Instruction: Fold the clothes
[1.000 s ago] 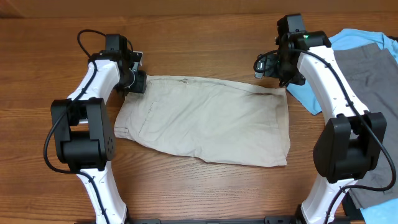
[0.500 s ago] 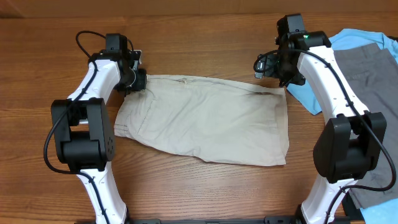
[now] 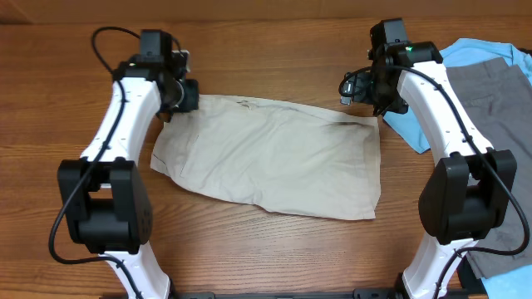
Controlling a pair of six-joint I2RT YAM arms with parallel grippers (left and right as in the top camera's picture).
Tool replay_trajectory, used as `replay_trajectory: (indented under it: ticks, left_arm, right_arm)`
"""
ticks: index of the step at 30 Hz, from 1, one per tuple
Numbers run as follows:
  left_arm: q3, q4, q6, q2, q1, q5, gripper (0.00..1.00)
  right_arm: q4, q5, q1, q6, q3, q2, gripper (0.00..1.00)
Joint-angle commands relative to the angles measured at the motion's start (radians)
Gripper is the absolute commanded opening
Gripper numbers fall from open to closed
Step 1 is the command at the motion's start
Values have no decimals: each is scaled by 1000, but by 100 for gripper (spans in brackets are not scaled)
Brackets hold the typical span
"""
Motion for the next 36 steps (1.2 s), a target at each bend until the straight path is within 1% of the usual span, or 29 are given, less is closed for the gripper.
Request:
replay_trajectory:
  ticks: [1, 3, 5, 10, 14, 19, 27, 31, 33, 36]
  left_arm:
    - [-21, -28, -50, 11, -51, -5, 8]
    - [-39, -48, -55, 16, -83, -8, 8]
    - [-71, -53, -59, 16, -119, -9, 5]
    - [-188, -33, -131, 17, -199, -56, 4]
    - [-314, 53, -179, 17, -236, -95, 4]
    - [-401, 148, -187, 17, -243, -129, 4]
    - [-355, 132, -186, 13, -241, -146, 4]
    - [-273, 60, -188, 4, -241, -146, 4]
    - [-230, 23, -208, 4, -241, -146, 4]
    - [-198, 6, -222, 4, -241, -142, 5]
  right_arm:
    - [3, 6, -1, 1, 4, -31, 100]
    - [3, 6, -1, 1, 4, -31, 100]
    - [3, 6, -1, 1, 4, -31, 100]
    - [3, 6, -1, 1, 4, -31, 100]
    - [3, 6, -1, 1, 4, -31, 100]
    - [3, 6, -1, 1, 4, -31, 100]
    - [3, 6, -1, 1, 4, -31, 100]
    - [3, 6, -1, 1, 4, -31, 100]
    - [3, 6, -1, 1, 4, -31, 100]
    - [3, 6, -1, 1, 4, -31, 100]
